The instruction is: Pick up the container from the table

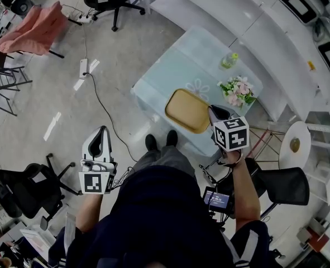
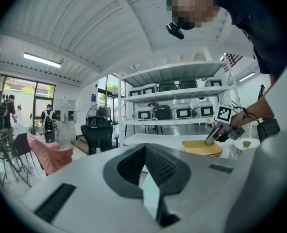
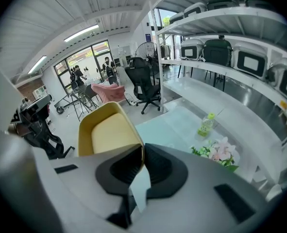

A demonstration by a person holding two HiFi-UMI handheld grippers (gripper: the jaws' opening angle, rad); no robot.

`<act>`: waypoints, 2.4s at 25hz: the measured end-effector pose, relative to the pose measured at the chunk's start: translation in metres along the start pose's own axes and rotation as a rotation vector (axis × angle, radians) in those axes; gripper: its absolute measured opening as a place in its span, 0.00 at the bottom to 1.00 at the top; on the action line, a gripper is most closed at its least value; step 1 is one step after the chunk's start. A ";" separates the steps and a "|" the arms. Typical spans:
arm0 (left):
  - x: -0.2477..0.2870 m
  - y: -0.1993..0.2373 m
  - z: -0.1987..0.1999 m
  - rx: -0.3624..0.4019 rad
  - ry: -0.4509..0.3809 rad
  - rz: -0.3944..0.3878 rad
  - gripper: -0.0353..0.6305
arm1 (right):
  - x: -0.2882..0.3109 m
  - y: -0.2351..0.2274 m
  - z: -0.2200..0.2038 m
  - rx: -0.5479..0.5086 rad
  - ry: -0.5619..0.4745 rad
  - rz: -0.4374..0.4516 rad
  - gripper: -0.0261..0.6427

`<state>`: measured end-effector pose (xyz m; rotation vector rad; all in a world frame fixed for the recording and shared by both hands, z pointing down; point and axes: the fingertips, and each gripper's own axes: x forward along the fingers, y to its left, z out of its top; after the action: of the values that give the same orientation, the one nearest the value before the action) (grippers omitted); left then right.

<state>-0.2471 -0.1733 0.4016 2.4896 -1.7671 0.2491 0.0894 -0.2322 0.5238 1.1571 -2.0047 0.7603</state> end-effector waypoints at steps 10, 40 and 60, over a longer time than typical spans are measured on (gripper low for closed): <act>-0.003 -0.002 0.005 0.000 -0.009 -0.004 0.06 | -0.038 0.013 0.015 0.027 -0.155 -0.013 0.07; -0.009 -0.022 0.028 0.018 -0.107 -0.025 0.06 | -0.153 0.072 0.030 0.013 -0.792 -0.158 0.07; -0.018 -0.019 0.025 0.050 -0.123 0.015 0.06 | -0.139 0.082 0.021 -0.093 -0.777 -0.240 0.07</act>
<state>-0.2331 -0.1546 0.3746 2.5797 -1.8471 0.1450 0.0613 -0.1455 0.3887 1.7776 -2.3934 0.0752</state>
